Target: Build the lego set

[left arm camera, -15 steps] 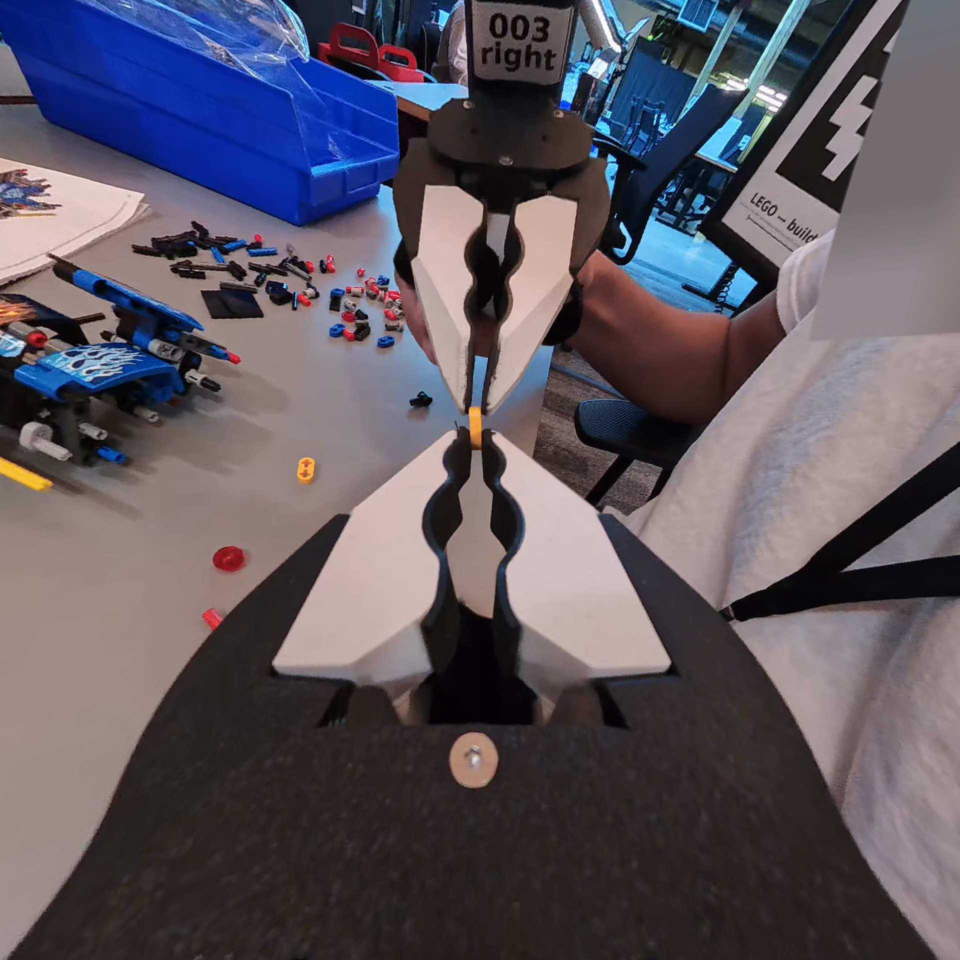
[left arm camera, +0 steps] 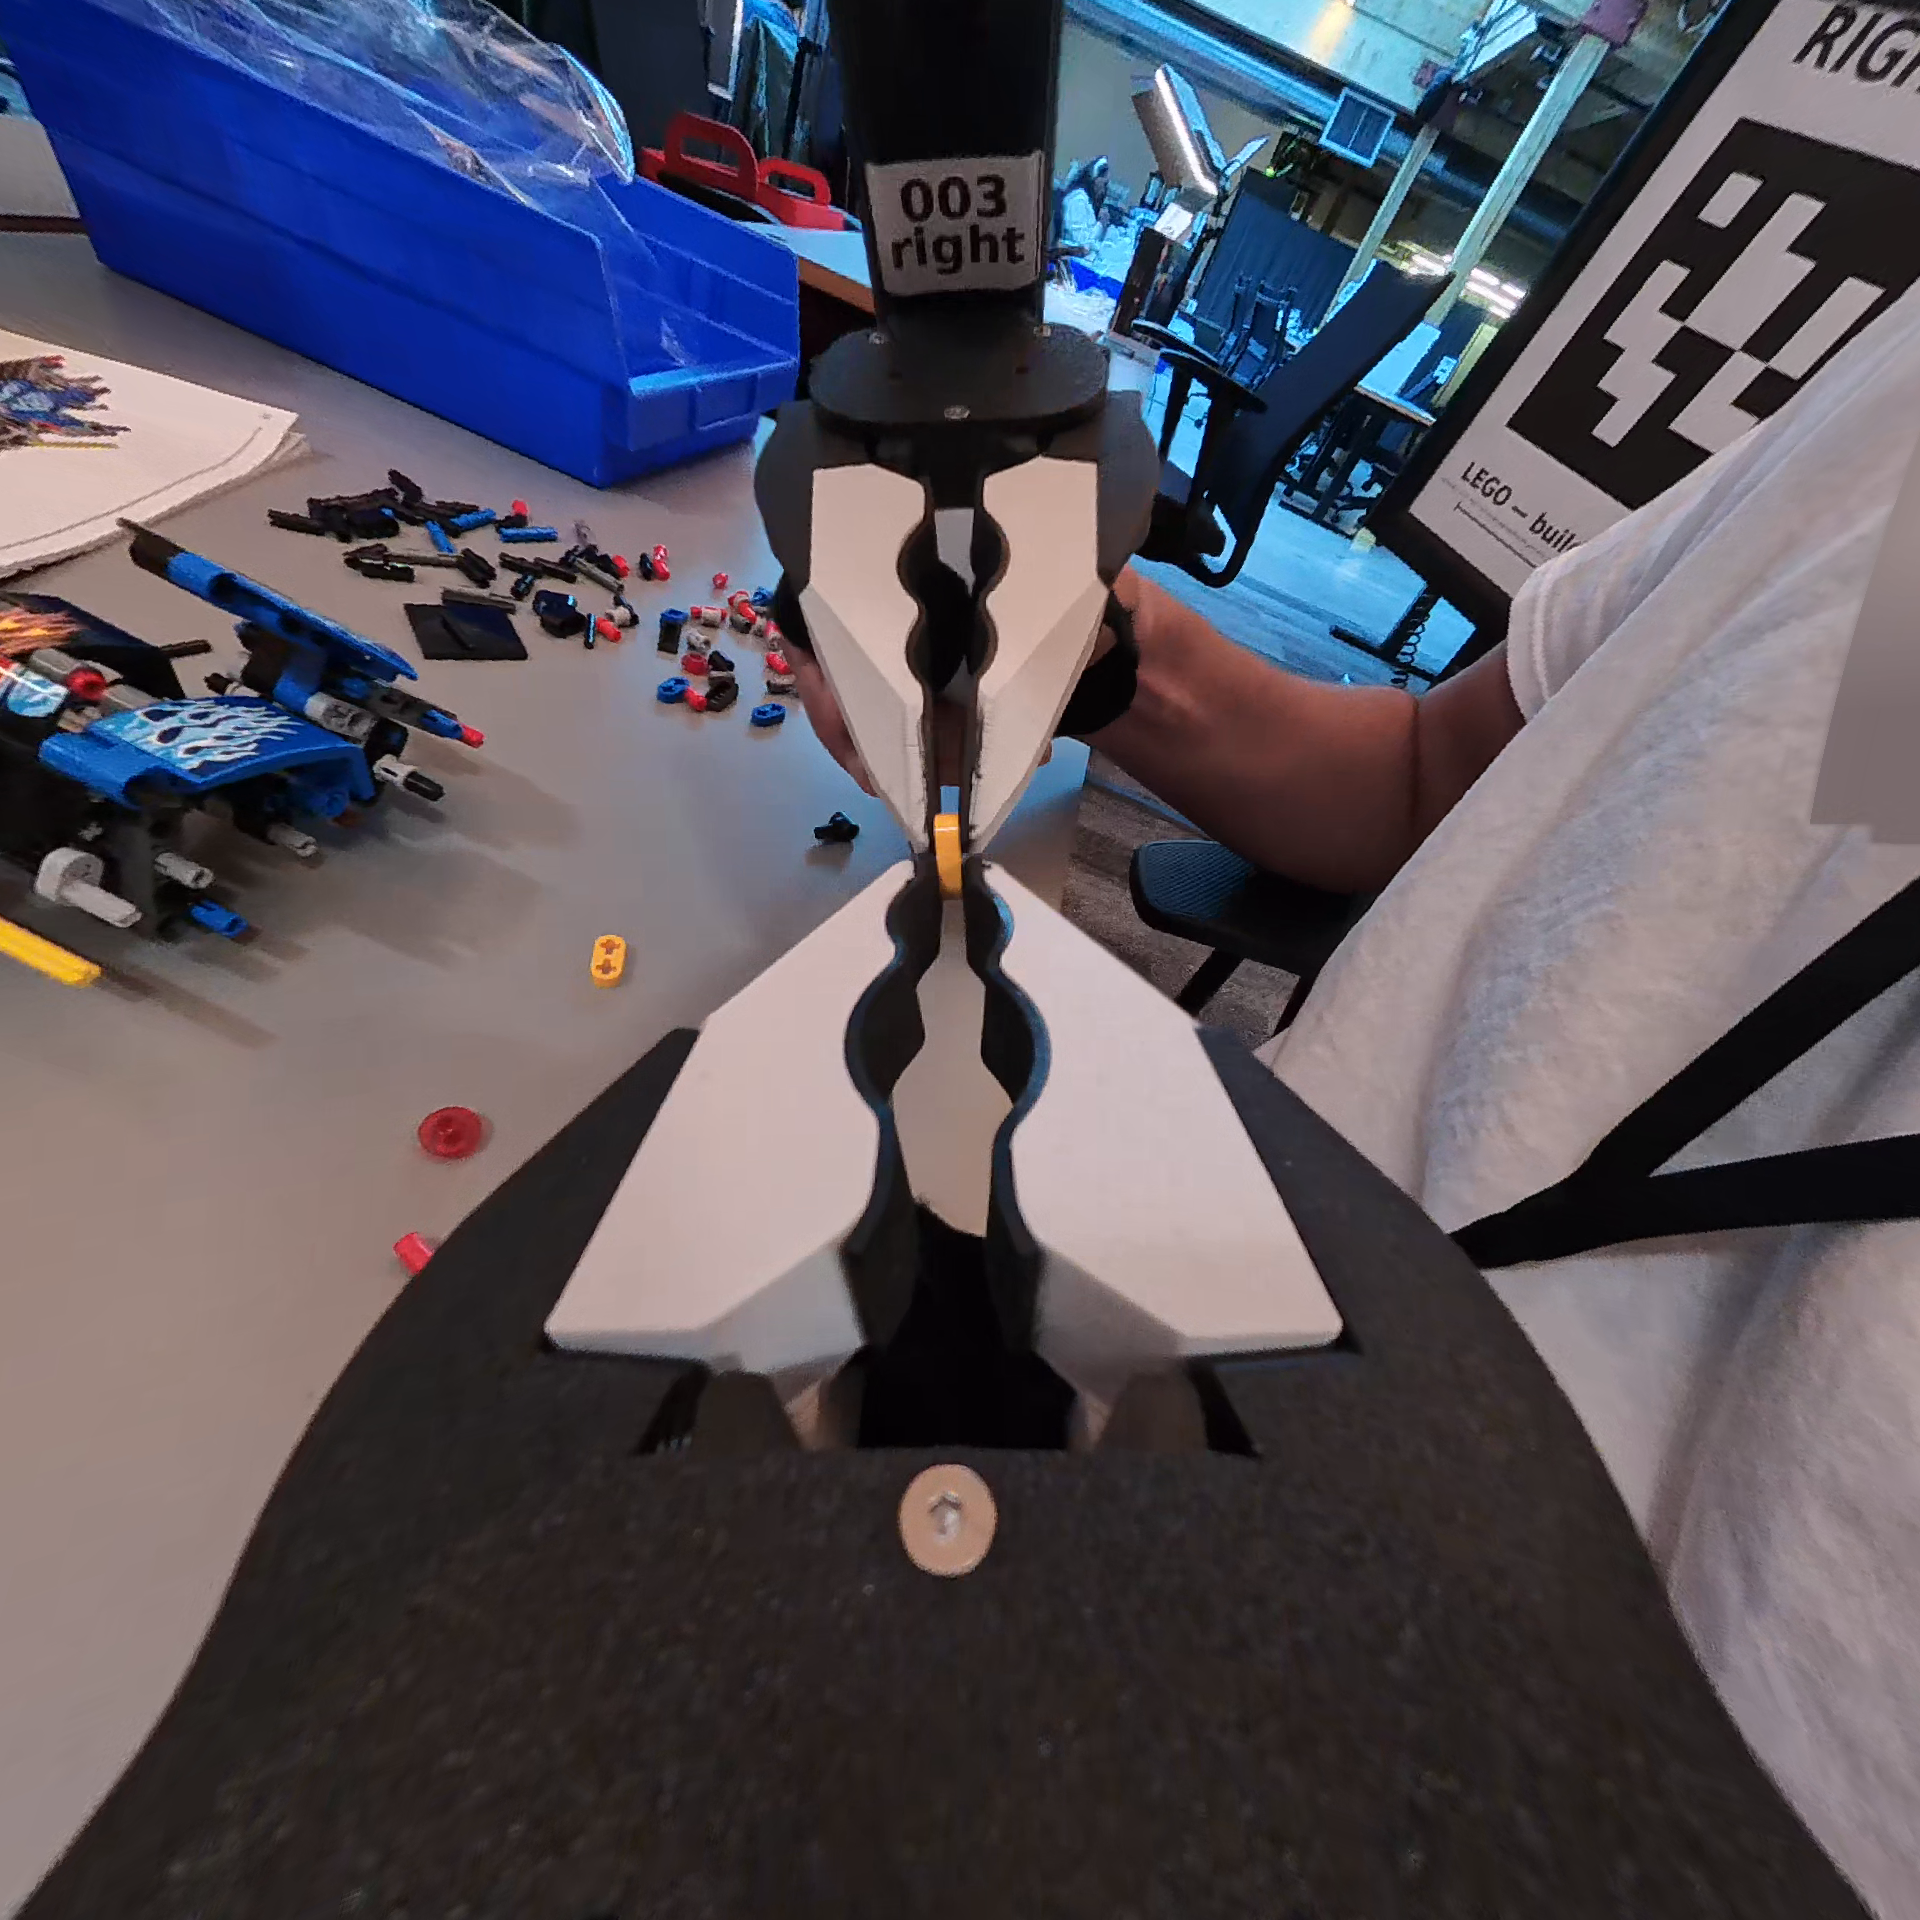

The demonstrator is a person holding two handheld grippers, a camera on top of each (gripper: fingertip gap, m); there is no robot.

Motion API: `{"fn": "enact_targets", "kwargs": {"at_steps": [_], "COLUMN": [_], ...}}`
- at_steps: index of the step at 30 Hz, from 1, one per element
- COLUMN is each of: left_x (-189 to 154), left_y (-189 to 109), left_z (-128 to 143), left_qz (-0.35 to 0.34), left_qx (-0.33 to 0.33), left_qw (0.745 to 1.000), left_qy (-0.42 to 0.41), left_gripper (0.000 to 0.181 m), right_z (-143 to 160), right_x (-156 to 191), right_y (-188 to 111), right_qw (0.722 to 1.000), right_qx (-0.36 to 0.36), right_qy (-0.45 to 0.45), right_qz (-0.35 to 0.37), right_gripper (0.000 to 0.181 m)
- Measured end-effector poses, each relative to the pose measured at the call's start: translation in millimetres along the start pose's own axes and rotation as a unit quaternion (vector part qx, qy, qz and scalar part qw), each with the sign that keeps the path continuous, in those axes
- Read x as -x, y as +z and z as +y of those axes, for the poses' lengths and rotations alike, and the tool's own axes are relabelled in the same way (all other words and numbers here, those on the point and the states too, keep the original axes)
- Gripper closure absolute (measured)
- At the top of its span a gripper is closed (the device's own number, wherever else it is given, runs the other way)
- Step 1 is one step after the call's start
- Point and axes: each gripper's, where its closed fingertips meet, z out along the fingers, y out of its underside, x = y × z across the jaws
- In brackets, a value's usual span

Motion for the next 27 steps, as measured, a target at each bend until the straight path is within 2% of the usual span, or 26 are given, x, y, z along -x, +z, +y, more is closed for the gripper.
{"fn": "enact_targets", "kwargs": {"at_steps": [7, 10, 12, 14, 15, 17, 19, 23, 27], "left_x": [8.6, 13.6, 18.2, 26.9, 29.7, 33.5, 35.3, 37.7, 40.8], "left_y": [-5.0, -6.0, -11.0, -20.5, -24.5, -29.7, -29.1, -21.9, -16.3], "left_z": [-12.8, -10.8, -9.4, -9.0, -7.7, -4.4, -0.2, -1.3, -0.6], "left_qz": [0.005, -0.010, -0.032, -0.074, -0.091, -0.117, -0.121, -0.122, -0.126], "left_qx": [-0.050, -0.042, -0.031, -0.023, -0.015, -0.003, 0.006, 0.010, 0.018], "left_qw": [0.997, 0.998, 0.998, 0.997, 0.995, 0.991, 0.990, 0.989, 0.988], "left_qy": [-0.061, -0.055, -0.032, 0.008, 0.029, 0.062, 0.069, 0.079, 0.084], "left_gripper": [0.179, 0.179, 0.179, 0.179, 0.179, 0.179, 0.179, 0.179, 0.179], "right_z": [-12.3, -11.0, -16.8, -17.1, -12.3, 16.9, 52.7, 101.1, 107.6], "right_x": [-8.3, -13.2, -23.8, -33.8, -36.2, -40.3, -38.8, -38.1, -44.8], "right_y": [-3.4, -3.0, -19.9, -54.5, -72.5, -99.4, -109.6, -102.2, -94.7], "right_qw": [0.998, 0.998, 0.996, 0.992, 0.987, 0.970, 0.959, 0.949, 0.933], "right_qx": [-0.053, -0.046, -0.053, -0.032, -0.011, 0.061, 0.110, 0.160, 0.163], "right_qy": [0.027, 0.045, 0.046, 0.015, -0.005, -0.035, -0.025, 0.033, -0.003], "right_qz": [0.004, 0.012, 0.051, 0.120, 0.158, 0.231, 0.261, 0.271, 0.321], "right_gripper": [0.179, 0.178, 0.170, 0.172, 0.171, 0.162, 0.160, 0.153, 0.160]}}
